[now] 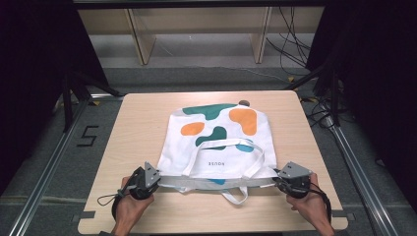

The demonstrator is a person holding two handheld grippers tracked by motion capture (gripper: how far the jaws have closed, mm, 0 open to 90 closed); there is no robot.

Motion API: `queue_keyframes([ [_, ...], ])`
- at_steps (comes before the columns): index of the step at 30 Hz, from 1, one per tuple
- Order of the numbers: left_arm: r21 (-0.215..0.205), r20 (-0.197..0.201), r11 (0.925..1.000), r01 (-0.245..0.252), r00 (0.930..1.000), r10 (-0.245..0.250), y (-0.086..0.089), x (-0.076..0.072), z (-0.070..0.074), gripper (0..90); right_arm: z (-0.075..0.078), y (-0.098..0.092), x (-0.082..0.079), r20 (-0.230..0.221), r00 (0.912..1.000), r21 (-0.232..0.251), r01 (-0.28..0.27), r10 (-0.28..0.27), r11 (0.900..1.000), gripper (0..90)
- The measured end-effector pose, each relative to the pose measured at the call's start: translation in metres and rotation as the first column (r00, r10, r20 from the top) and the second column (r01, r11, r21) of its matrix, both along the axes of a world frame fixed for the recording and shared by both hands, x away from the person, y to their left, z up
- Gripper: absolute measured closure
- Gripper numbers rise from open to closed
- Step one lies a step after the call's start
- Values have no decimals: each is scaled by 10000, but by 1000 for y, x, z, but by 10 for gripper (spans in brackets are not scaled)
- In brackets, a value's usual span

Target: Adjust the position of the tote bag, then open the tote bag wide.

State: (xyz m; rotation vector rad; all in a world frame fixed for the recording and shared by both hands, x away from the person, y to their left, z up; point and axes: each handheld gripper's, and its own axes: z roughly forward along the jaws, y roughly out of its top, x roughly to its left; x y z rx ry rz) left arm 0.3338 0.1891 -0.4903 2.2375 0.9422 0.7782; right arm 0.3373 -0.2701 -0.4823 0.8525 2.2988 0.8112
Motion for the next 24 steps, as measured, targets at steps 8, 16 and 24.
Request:
queue_keyframes([
  [8, -978, -66, 9950, 181, 9998, -189, 2, -8, 2, 817, 4, -8, -1, 310, 9991, 466, 286, -301, 9985, 784],
  [16, -1542, 250, 9880, 66, 9997, -28, 0, -11, 10, 818, 12, -9, -1, 658, 9974, 721, 258, -306, 9971, 786],
  [24, -1652, 1482, 9848, 543, 9885, -296, -2, -12, 42, 847, 40, -10, -1, 1799, 9830, 912, 205, -368, 9956, 805],
])
